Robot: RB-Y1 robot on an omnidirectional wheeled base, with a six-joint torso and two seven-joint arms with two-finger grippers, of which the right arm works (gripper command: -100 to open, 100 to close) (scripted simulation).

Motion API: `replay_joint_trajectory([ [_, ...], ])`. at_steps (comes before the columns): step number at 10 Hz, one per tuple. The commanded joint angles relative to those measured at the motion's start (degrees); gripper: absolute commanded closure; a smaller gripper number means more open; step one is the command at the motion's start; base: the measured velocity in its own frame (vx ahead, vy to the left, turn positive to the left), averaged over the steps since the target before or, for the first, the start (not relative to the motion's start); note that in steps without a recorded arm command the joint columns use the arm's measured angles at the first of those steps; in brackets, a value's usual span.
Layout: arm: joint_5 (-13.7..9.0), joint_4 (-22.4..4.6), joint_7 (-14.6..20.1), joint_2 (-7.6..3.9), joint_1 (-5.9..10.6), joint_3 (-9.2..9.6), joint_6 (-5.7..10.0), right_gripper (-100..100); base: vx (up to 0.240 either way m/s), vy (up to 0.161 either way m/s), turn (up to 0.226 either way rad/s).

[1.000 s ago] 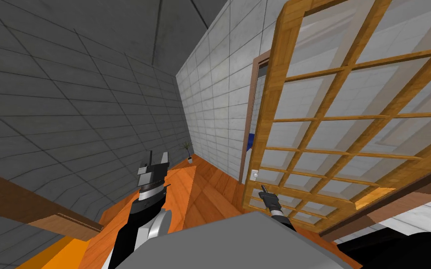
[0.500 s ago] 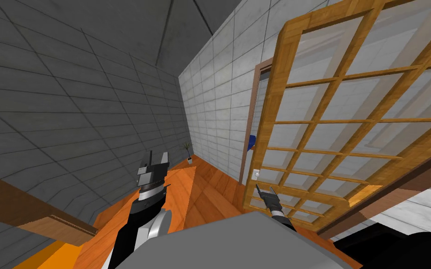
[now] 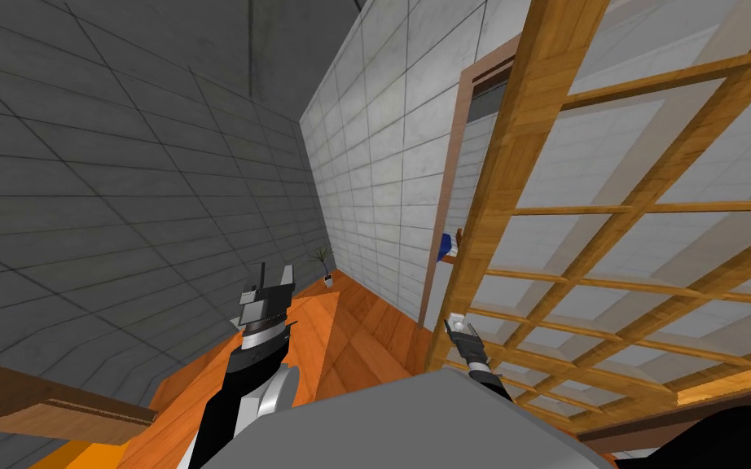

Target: Pull the door open

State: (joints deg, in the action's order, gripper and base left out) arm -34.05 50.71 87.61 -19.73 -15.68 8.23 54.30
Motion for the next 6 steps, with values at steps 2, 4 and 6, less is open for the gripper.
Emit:
replay_joint_trajectory([
  [2,0.0,0.01,0.05,-0.01,-0.06,0.02,0.01,100,-0.022,0.014,-0.005],
  [4,0.0,0.01,0.05,-0.01,-0.06,0.02,0.01,100,-0.022,0.011,-0.003],
  [6,0.0,0.01,0.05,-0.01,-0.06,0.02,0.01,100,-0.004,0.001,0.0],
])
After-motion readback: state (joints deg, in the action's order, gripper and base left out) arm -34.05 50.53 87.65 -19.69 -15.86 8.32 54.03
